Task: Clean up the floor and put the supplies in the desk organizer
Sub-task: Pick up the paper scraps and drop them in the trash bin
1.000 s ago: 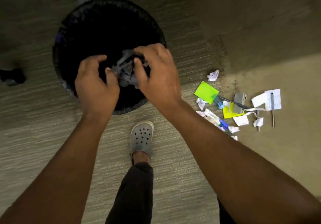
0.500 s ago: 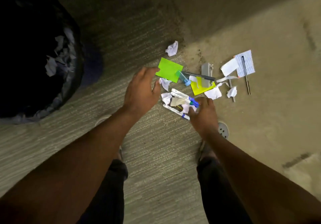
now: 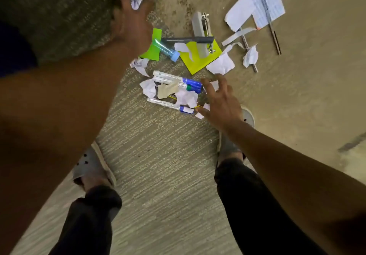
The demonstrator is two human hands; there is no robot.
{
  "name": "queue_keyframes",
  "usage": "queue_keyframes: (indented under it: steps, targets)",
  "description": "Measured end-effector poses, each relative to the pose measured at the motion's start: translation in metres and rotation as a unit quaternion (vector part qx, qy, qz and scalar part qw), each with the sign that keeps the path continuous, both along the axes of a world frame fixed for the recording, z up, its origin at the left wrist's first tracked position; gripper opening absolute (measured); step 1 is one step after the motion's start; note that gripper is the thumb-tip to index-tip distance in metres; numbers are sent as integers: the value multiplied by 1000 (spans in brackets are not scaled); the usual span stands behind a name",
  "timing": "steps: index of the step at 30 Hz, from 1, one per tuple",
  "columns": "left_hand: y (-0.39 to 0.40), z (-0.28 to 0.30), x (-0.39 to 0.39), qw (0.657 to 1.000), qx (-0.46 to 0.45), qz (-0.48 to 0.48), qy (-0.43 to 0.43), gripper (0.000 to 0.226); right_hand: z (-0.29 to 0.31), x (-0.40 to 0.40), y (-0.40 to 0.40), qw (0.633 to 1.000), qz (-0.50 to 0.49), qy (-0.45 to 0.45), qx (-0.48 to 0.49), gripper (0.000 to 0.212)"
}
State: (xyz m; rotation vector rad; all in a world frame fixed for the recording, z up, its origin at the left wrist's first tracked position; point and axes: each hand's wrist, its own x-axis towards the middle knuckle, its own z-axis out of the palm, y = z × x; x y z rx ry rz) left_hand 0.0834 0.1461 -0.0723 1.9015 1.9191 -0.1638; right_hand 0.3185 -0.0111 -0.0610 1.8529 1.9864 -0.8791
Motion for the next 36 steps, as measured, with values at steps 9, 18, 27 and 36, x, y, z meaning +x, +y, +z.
queue_keyframes:
  steps: [9, 18, 27, 36]
  targets:
    - [-1, -1, -27, 1000, 13, 19, -5, 37, -12, 5, -7, 997, -59, -16, -42, 42]
    - [-94, 13, -33, 991, 33, 94, -93, 26, -2, 13, 7, 989, -134, 62, 13, 30]
    - [-116, 1, -20, 994, -104, -41, -14, 65, -5, 22, 51, 991, -130, 10, 35, 51]
    - [-123, -3, -23, 993, -60, 39, -94, 26, -15, 18, 55, 996, -72, 17, 46, 37]
